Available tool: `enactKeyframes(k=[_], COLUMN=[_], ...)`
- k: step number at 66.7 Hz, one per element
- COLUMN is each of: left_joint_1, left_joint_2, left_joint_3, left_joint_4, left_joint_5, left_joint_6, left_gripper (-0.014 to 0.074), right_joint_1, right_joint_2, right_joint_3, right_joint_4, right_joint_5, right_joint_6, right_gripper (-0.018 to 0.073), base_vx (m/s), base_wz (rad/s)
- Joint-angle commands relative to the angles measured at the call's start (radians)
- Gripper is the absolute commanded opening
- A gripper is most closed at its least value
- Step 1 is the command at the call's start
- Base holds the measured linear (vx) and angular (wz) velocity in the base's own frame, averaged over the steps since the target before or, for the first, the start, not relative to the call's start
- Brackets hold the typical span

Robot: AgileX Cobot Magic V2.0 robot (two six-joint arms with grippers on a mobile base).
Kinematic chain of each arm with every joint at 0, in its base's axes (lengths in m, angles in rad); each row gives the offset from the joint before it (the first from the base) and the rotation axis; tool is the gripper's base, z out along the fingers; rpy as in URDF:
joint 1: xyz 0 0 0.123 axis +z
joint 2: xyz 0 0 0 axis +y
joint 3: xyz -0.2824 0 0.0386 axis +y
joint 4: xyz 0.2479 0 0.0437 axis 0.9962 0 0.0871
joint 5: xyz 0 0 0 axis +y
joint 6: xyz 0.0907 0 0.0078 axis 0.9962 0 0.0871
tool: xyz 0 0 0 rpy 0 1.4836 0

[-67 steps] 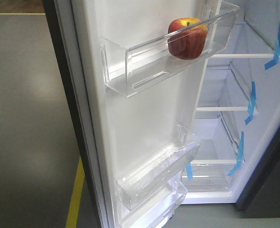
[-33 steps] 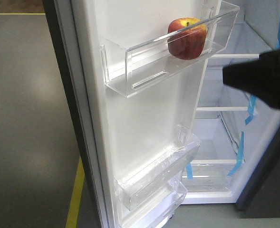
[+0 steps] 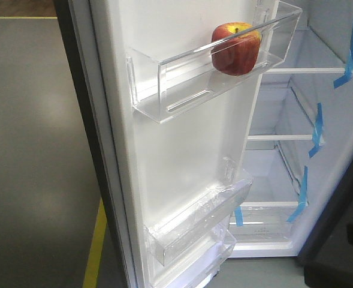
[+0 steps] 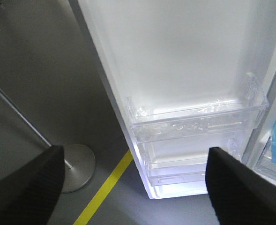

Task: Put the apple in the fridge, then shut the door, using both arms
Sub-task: 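Withdraw the right gripper away from the door bin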

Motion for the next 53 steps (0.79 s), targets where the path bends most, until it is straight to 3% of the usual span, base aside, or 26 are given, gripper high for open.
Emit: enactKeyframes(k=[1, 26, 53], left_joint_1=[-0.006, -0.006, -0.006], left_joint_2=[-0.014, -0.014, -0.014], left_joint_3=[-0.017, -0.017, -0.017], left_joint_4=[-0.003, -0.003, -0.003], left_joint_5=[-0.078, -0.078, -0.078], left_joint_6=[-0.005, -0.005, -0.005], left_gripper=[-0.0006, -0.0006, -0.0006], right_joint_1=[-0.001, -0.001, -0.001], right_joint_2=[-0.070, -0.270, -0.284], right_joint_3=[0.023, 0.137, 0.138], right_joint_4=[0.028, 0.021, 0.018], right_joint_5=[-0.015, 0.086, 0.125], right_joint_6=[0.036, 0.122, 0.124], right_gripper=[0.0583, 0.0583, 0.0583], base_vx=[0.00, 0.00, 0.00], base_wz=[0.00, 0.00, 0.00])
